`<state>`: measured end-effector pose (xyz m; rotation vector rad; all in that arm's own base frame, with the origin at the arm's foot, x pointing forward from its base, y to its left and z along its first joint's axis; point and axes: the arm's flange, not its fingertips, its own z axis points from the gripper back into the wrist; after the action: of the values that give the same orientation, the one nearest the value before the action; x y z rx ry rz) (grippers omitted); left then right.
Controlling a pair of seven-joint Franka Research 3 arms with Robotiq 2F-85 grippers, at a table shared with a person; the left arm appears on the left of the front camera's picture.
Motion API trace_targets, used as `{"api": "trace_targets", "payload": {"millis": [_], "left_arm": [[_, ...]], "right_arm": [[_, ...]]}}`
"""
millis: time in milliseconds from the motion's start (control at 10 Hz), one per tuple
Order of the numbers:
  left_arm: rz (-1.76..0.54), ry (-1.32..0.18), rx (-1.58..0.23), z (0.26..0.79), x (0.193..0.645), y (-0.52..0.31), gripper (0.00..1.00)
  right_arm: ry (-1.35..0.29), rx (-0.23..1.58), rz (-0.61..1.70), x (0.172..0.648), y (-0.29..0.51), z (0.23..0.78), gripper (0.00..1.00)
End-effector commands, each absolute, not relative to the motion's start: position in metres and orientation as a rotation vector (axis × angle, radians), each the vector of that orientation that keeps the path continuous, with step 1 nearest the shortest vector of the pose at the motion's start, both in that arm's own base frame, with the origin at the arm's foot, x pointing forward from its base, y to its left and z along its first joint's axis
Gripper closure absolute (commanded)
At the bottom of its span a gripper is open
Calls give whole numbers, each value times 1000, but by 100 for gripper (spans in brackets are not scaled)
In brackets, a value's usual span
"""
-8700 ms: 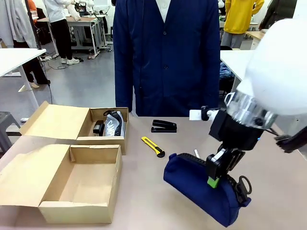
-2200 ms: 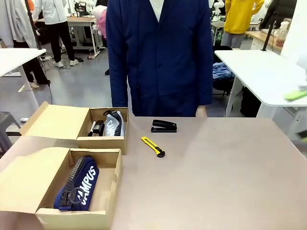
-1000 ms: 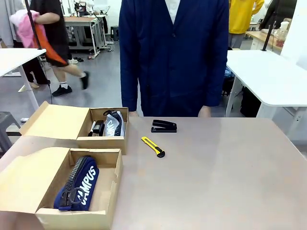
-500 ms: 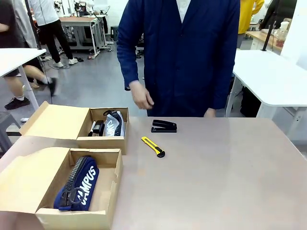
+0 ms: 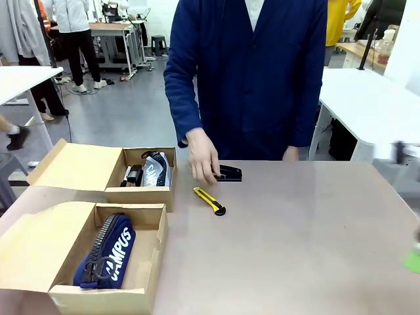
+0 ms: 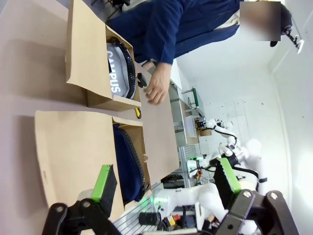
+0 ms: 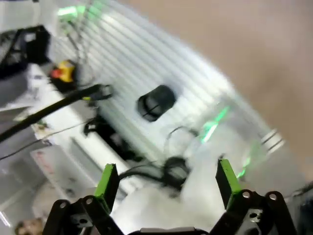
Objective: Place items inside the box.
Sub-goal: Pick up a Pencil pouch or Stapler and place it inside the Mailer Box closest to the robot.
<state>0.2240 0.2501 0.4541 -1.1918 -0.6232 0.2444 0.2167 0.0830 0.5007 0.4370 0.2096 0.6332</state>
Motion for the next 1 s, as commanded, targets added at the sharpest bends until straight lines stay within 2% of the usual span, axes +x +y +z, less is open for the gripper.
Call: {"api": "trace_targets", "payload": {"millis": [0,100,200,300,400,600,700,900], "left_arm": [[230,-646,-1204,456,224,250,0],[230,-646,-1204,456,224,250,0],[230,-646,-1204,456,224,250,0],[230,-646,-1204,456,224,250,0],[230,-646,-1204,456,224,250,0],[230,-646,-1204,456,224,250,0],[230,-646,-1204,456,224,250,0],[230,-646,-1204,456,224,250,0]], "right_arm": [[1,428,828,278,109,484,0],[-116,547,736,295,141,471,0],[-231,583,634,302,146,467,0],[-209,595,614,295,112,474,0],[-305,619,561,267,53,497,0],[-342,448,360,212,0,527,0],[-353,389,314,208,0,530,0],[-336,407,326,242,31,516,0]]}}
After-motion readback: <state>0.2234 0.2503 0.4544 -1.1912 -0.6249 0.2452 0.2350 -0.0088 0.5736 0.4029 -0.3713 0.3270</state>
